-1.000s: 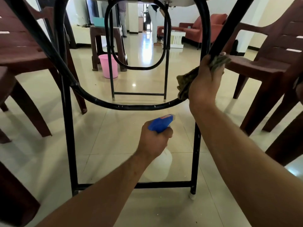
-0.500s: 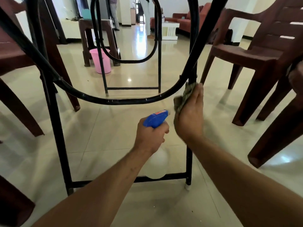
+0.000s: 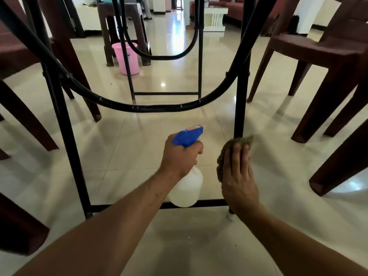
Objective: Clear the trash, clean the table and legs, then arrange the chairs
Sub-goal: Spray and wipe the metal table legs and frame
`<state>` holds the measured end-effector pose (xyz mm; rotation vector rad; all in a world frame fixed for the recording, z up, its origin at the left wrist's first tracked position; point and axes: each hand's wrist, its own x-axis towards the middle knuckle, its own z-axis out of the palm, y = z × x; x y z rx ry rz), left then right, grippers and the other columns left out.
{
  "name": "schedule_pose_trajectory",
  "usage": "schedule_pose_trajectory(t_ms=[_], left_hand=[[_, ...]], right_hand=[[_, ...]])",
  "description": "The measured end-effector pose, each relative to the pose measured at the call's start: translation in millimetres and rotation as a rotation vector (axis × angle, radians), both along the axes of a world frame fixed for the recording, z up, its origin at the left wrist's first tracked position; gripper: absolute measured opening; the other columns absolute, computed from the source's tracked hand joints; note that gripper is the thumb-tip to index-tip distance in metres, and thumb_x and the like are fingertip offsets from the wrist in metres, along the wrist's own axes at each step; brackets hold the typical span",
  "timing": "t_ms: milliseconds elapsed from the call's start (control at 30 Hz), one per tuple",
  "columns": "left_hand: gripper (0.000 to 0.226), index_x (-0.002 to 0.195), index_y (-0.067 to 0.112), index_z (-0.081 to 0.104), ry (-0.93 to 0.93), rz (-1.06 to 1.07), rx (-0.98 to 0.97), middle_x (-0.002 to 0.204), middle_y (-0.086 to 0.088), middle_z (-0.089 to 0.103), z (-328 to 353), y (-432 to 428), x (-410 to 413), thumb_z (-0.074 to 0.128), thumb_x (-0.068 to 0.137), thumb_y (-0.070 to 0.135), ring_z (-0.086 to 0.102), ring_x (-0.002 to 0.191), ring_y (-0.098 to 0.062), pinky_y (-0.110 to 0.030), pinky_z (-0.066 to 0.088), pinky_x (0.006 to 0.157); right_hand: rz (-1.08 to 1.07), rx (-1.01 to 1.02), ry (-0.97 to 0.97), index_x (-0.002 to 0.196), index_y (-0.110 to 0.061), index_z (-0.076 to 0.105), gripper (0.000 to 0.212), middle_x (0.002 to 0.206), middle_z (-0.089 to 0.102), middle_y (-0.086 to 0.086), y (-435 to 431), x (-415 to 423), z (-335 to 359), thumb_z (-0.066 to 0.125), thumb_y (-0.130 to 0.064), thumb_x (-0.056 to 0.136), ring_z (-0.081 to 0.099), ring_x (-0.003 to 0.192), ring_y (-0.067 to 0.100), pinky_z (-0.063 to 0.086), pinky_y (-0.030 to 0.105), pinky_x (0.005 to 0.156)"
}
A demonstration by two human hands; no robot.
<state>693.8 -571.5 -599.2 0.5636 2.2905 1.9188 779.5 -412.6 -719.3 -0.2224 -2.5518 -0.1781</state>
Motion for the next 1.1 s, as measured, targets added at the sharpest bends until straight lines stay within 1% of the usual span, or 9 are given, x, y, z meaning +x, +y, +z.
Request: schedule_pose_trajectory(t_ms=[133, 233, 333, 433, 533, 633, 800, 933, 1100], left_hand=[[0.015, 0.077, -0.011, 0.064, -0.012, -0.022, 0.011, 0.08, -0.034, 0.06, -3, 2, 2, 0.06, 0.087, 0.0, 0.053, 0.057, -0.027, -0.017, 0.048, 0.049], [0.018, 0.073, -0.006, 0.065, -0.034, -0.044, 0.028, 0.079, -0.033, 0.06, -8, 5, 5, 0.061, 0.079, 0.011, 0.053, 0.055, -0.026, -0.019, 0.049, 0.049], [0.03, 0.076, -0.012, 0.063, -0.055, -0.055, 0.011, 0.077, -0.032, 0.059, -18, 10, 5, 0.057, 0.071, 0.017, 0.052, 0.055, -0.027, -0.025, 0.049, 0.05], [0.03, 0.079, -0.011, 0.063, -0.078, -0.07, -0.03, 0.077, -0.032, 0.06, -27, 13, 8, 0.057, 0.07, 0.016, 0.051, 0.052, -0.024, -0.033, 0.046, 0.051], [0.025, 0.082, -0.012, 0.064, -0.109, -0.093, -0.066, 0.077, -0.033, 0.058, -34, 12, 9, 0.059, 0.073, 0.011, 0.049, 0.05, -0.023, -0.031, 0.045, 0.051], [0.017, 0.076, -0.011, 0.062, -0.118, -0.097, -0.096, 0.077, -0.034, 0.059, -40, 10, 12, 0.06, 0.078, 0.005, 0.05, 0.051, -0.024, -0.03, 0.046, 0.05], [0.012, 0.074, -0.008, 0.064, -0.111, -0.089, -0.136, 0.08, -0.032, 0.062, -46, 8, 11, 0.062, 0.08, 0.002, 0.052, 0.053, -0.023, -0.029, 0.048, 0.051], [0.018, 0.075, -0.007, 0.065, -0.127, -0.064, -0.083, 0.08, -0.032, 0.062, -42, 7, 7, 0.061, 0.074, 0.01, 0.05, 0.051, -0.022, -0.029, 0.047, 0.05], [0.018, 0.073, -0.007, 0.065, -0.126, -0.088, -0.098, 0.079, -0.031, 0.061, -43, 2, 12, 0.06, 0.073, 0.01, 0.051, 0.052, -0.023, -0.025, 0.047, 0.049]], right_hand=[[0.277, 0.549, -0.461, 0.134, 0.002, 0.057, 0.053, 0.148, 0.046, 0.019, 48, 43, -34, 0.039, -0.019, 0.089, 0.033, 0.145, 0.033, -0.002, 0.048, 0.123], [0.377, 0.566, -0.332, 0.132, 0.001, 0.059, 0.054, 0.146, 0.046, 0.017, 57, 32, -7, 0.016, -0.013, 0.101, 0.042, 0.14, 0.029, 0.014, 0.046, 0.124], [0.253, 0.473, -0.267, 0.145, 0.002, 0.041, 0.051, 0.156, 0.033, 0.021, 57, 19, 20, 0.035, -0.024, 0.102, 0.024, 0.149, 0.035, 0.02, 0.052, 0.122], [0.309, 0.431, -0.529, 0.144, 0.0, 0.045, 0.054, 0.156, 0.037, 0.018, 50, 34, -4, 0.041, -0.021, 0.094, 0.02, 0.151, 0.032, 0.024, 0.049, 0.121], [0.364, 0.501, -0.835, 0.146, 0.002, 0.04, 0.058, 0.157, 0.035, 0.019, 46, 53, -30, 0.037, -0.023, 0.094, 0.02, 0.151, 0.03, -0.001, 0.045, 0.124], [0.441, 0.534, -0.544, 0.132, 0.003, 0.059, 0.05, 0.142, 0.053, 0.02, 54, 46, -19, 0.048, -0.02, 0.089, 0.043, 0.139, 0.03, 0.002, 0.04, 0.124], [0.255, 0.243, -0.086, 0.15, -0.003, 0.038, 0.052, 0.154, 0.04, 0.016, 51, 26, 1, 0.037, -0.029, 0.106, 0.033, 0.145, 0.036, 0.023, 0.057, 0.119], [-0.048, -0.691, 0.069, 0.157, -0.013, 0.013, 0.07, 0.164, 0.015, 0.014, 11, 23, -24, 0.052, -0.018, 0.099, 0.025, 0.148, 0.033, 0.038, 0.044, 0.11], [-0.181, -1.292, 0.07, 0.121, -0.036, 0.052, 0.025, 0.108, 0.068, -0.01, -17, 32, -64, 0.053, -0.024, 0.098, 0.067, 0.094, 0.018, 0.055, 0.035, 0.076]])
